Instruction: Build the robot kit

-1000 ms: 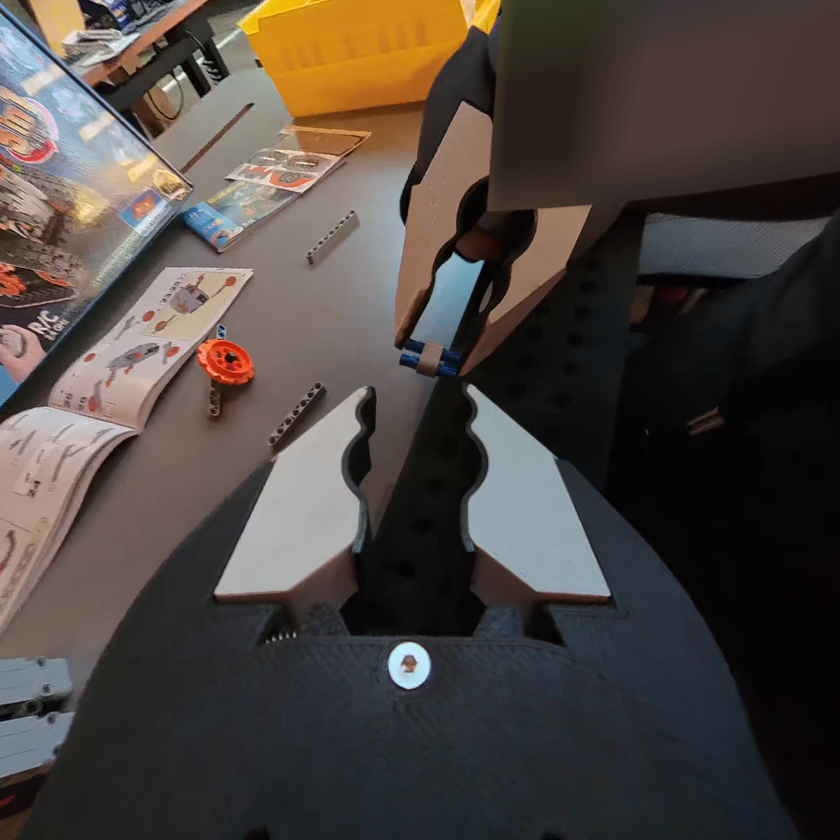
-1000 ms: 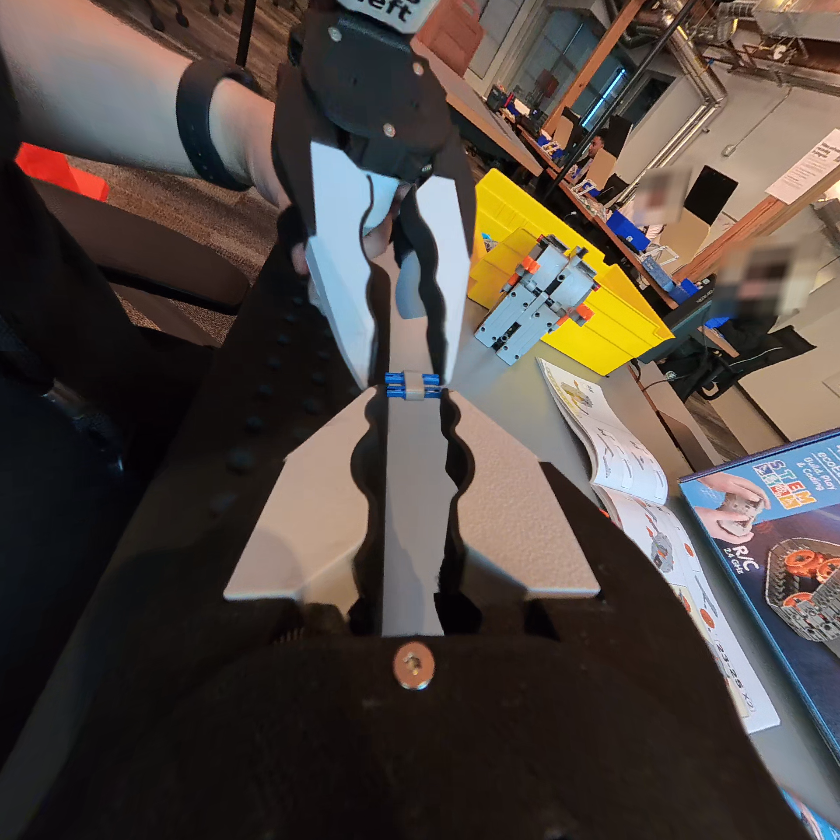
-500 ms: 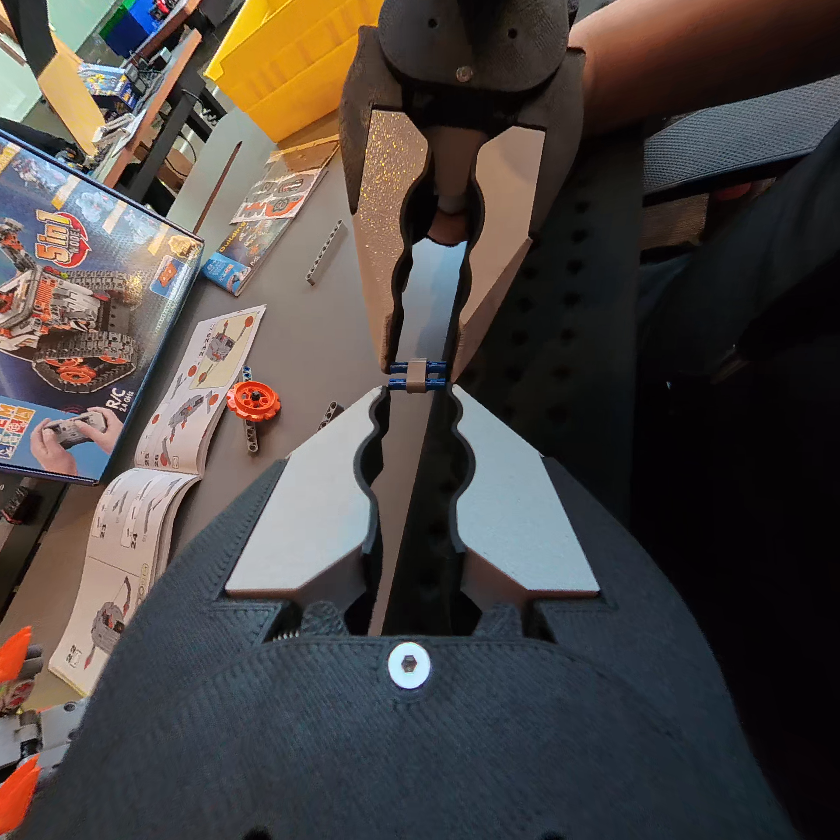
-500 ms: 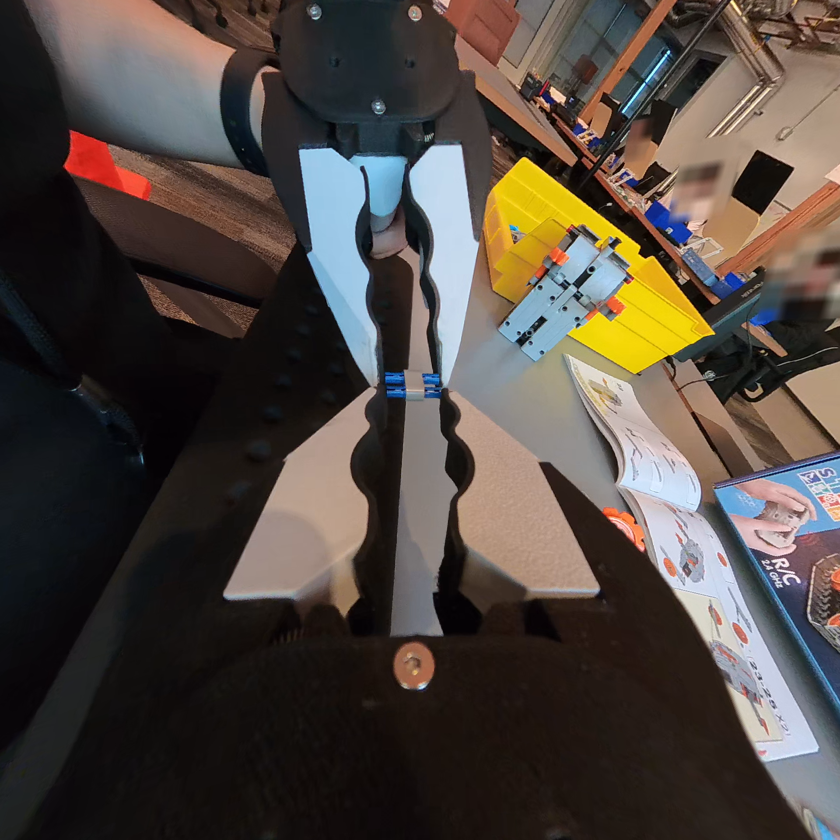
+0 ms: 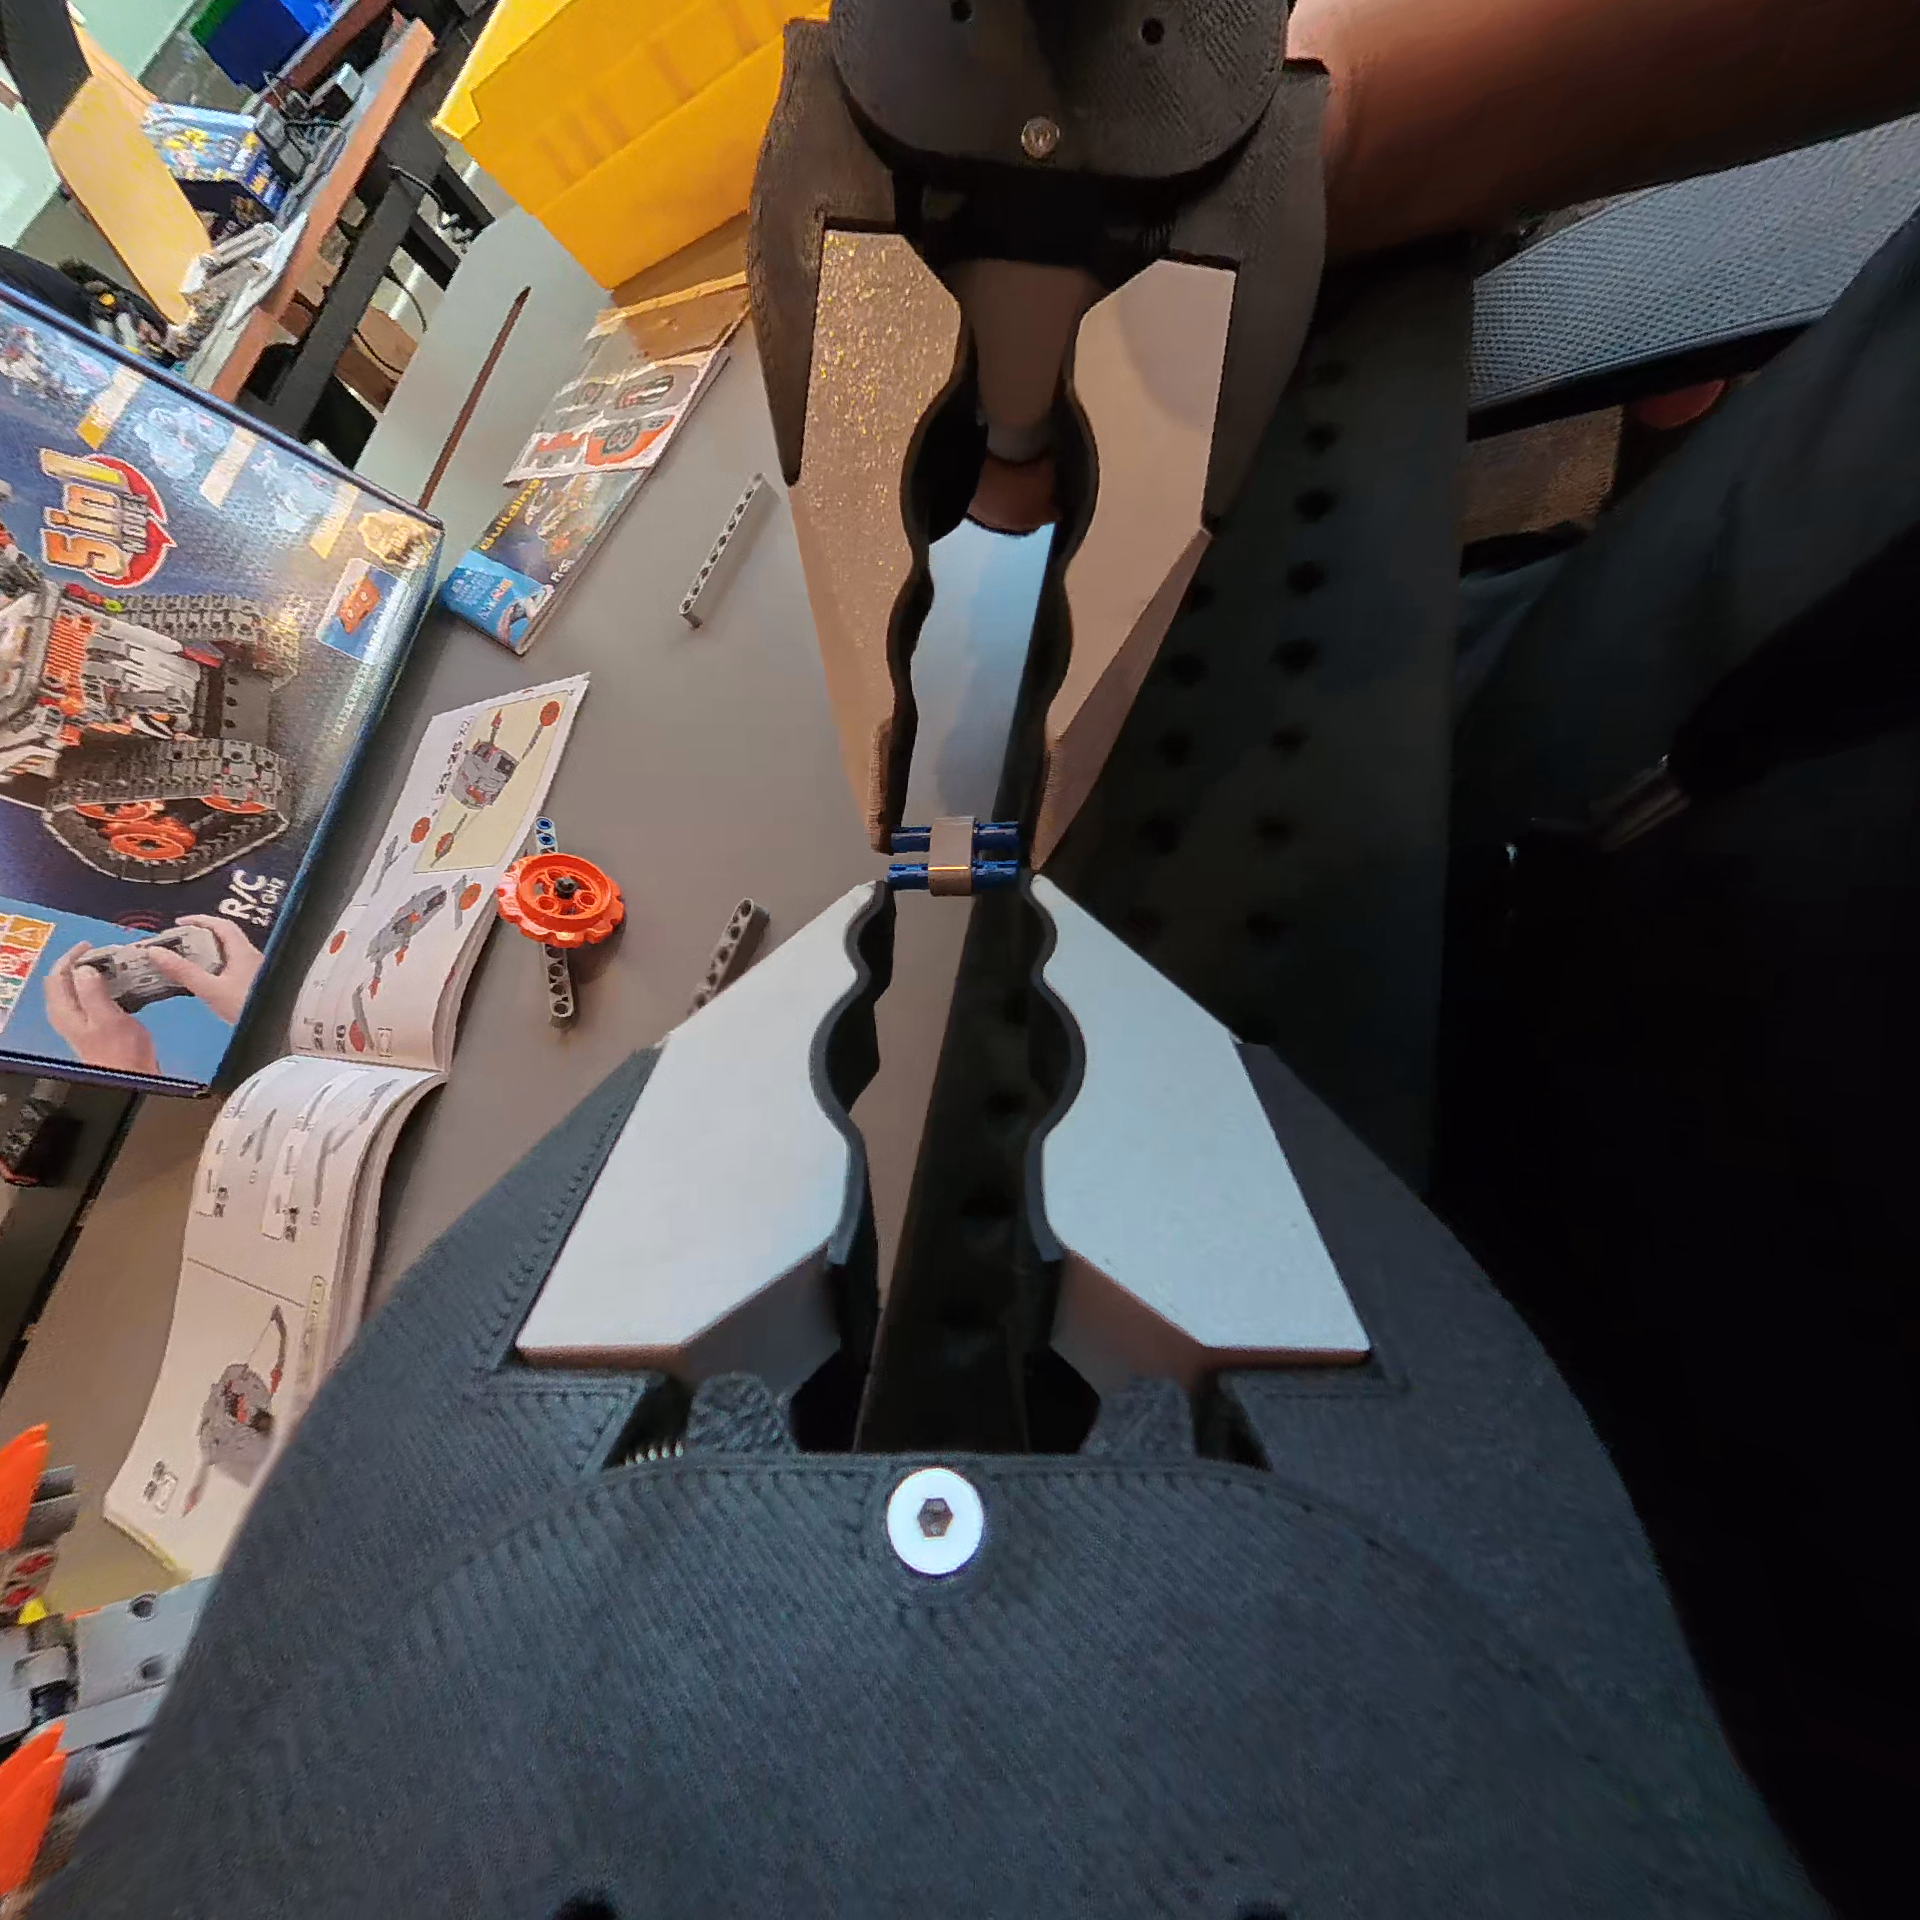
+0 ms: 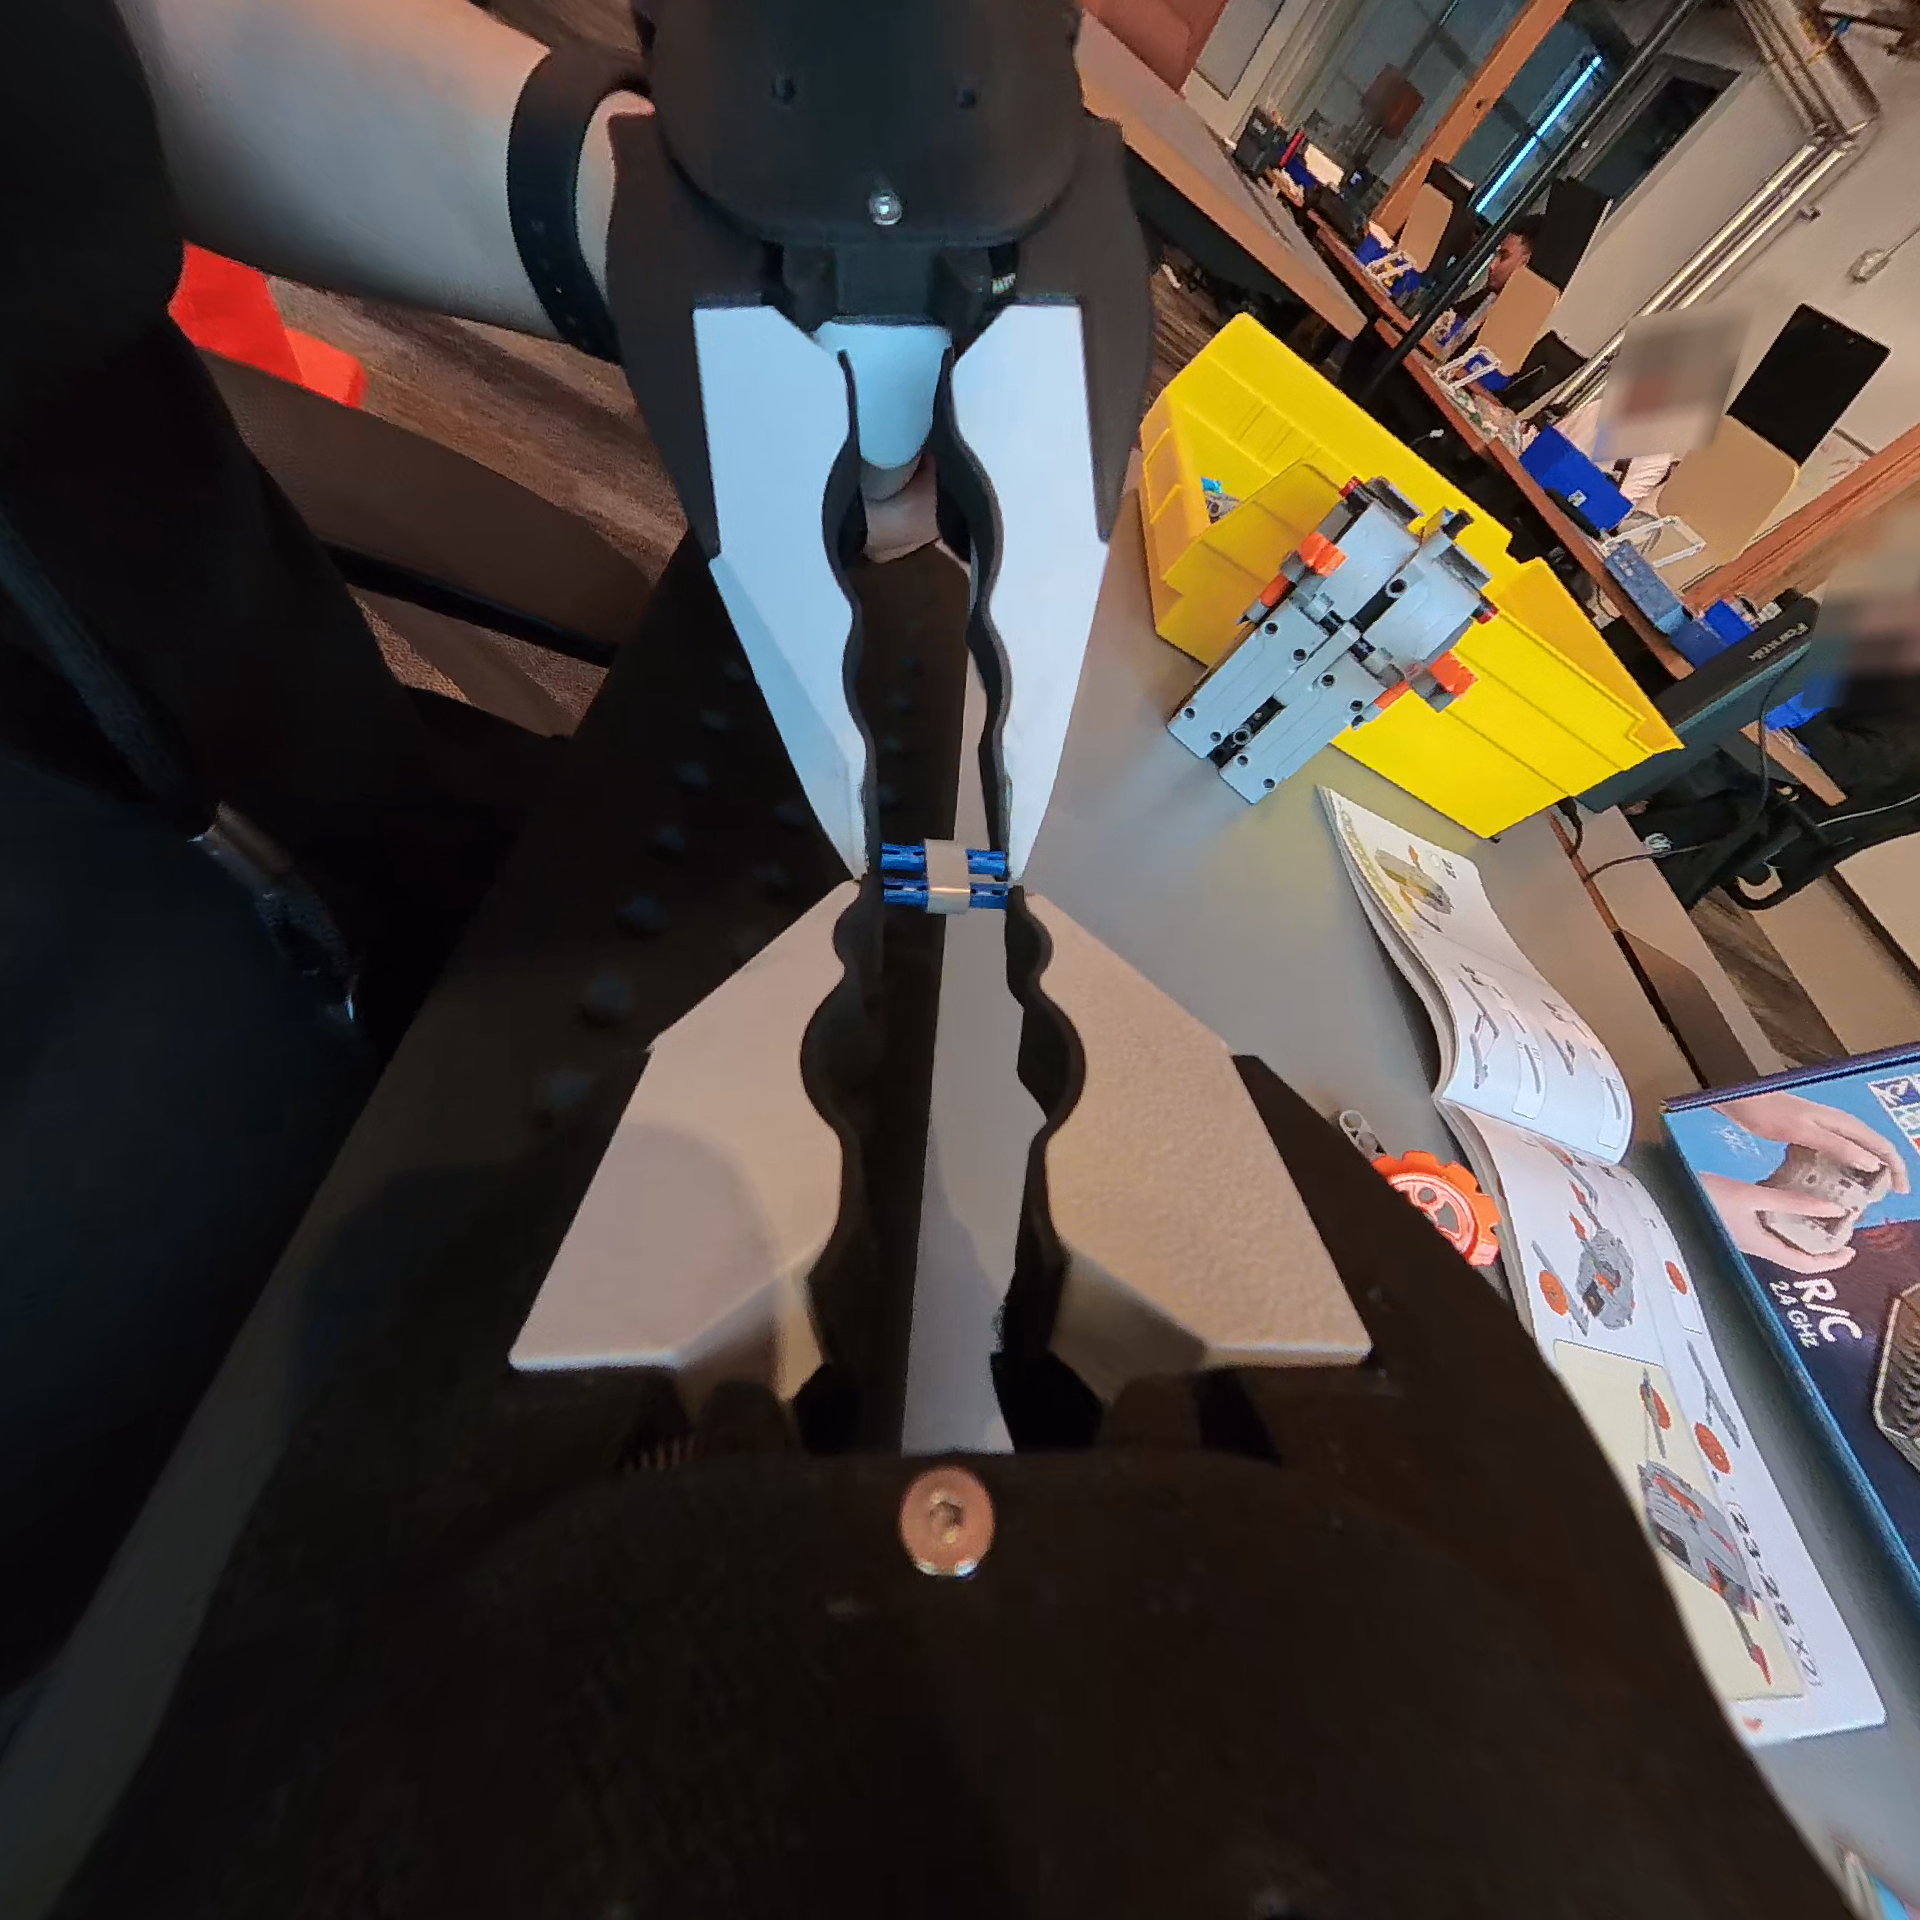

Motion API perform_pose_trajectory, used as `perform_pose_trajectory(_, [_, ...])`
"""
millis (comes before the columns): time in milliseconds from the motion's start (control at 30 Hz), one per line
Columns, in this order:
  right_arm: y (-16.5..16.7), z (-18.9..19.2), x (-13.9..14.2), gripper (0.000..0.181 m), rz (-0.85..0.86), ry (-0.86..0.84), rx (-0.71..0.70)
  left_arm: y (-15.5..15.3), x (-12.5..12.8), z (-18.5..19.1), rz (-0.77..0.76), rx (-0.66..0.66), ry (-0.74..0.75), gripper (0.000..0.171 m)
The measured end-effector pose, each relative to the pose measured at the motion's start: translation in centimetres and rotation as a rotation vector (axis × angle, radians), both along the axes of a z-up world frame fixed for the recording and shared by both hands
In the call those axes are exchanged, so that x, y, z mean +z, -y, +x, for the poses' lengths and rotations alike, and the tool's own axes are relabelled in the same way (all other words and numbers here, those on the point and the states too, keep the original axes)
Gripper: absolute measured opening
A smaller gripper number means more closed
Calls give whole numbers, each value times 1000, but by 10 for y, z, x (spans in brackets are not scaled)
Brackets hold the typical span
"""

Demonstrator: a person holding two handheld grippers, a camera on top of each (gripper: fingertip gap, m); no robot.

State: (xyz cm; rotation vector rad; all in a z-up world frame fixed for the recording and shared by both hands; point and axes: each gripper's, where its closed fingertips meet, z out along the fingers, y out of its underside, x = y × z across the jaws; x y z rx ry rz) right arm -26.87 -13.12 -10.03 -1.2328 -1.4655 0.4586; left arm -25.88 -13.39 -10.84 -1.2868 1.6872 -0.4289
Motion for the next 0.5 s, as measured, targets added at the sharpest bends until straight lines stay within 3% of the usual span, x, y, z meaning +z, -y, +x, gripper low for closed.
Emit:
perform_pose_trajectory(33, [-1, 0, 2, 22, -13, -17, 0, -1, 2, 0, 24, 1, 1, 22])
perform_pose_trajectory(333, [-14, 5, 39, 29, -330, -286, -13, -14, 39, -1, 224, 41, 40, 22])
perform_pose_trajectory(433, [-7, -4, 57, 29, -670, -399, 117, -19, 47, -2, 265, 54, 28, 22])
perform_pose_trajectory(500, [-15, -6, 63, 27, -859, -431, 134, -22, 50, -4, 288, 68, 20, 22])
